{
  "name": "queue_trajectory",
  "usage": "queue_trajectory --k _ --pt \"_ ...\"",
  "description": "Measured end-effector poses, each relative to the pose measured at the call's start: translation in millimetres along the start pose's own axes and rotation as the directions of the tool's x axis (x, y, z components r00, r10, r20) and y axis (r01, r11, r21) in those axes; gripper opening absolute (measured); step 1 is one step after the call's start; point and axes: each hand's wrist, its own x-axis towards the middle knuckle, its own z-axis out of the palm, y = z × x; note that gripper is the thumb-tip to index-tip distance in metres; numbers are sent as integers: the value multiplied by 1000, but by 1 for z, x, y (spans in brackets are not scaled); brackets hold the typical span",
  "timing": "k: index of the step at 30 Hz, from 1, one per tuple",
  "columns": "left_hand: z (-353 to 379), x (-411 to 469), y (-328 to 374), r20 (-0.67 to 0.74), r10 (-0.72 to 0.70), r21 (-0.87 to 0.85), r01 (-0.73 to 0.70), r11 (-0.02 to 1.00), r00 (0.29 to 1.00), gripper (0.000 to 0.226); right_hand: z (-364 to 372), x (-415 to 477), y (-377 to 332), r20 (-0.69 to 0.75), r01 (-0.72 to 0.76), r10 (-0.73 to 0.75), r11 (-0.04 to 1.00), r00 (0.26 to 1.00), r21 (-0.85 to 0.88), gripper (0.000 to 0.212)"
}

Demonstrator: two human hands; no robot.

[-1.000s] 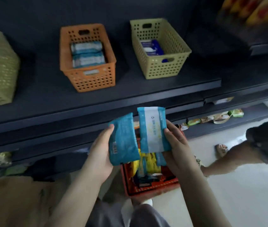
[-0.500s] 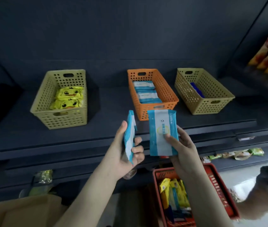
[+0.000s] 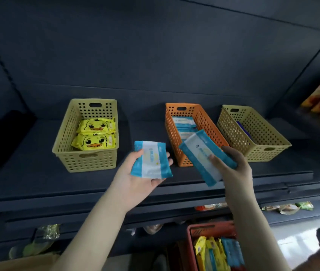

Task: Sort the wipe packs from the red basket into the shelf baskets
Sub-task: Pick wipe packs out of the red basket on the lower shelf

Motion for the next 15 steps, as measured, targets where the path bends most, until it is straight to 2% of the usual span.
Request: queue_trajectory --k 4,8,12,15 --pt "2 30 23 -124 65 148 -47 988 990 34 6 50 0 -44 42 -45 997 998 -65 24" --pt "1 69 36 -267 164 321 -73 944 950 19 14 113 4 -84 51 -62 990 995 -129 22" --pt "1 112 44 -302 293 504 -109 857 907 22 26 178 13 4 39 -39 959 999 -279 26" --pt "0 142 49 -378 352 523 -116 844 856 30 39 219 28 102 0 55 882 993 -472 25"
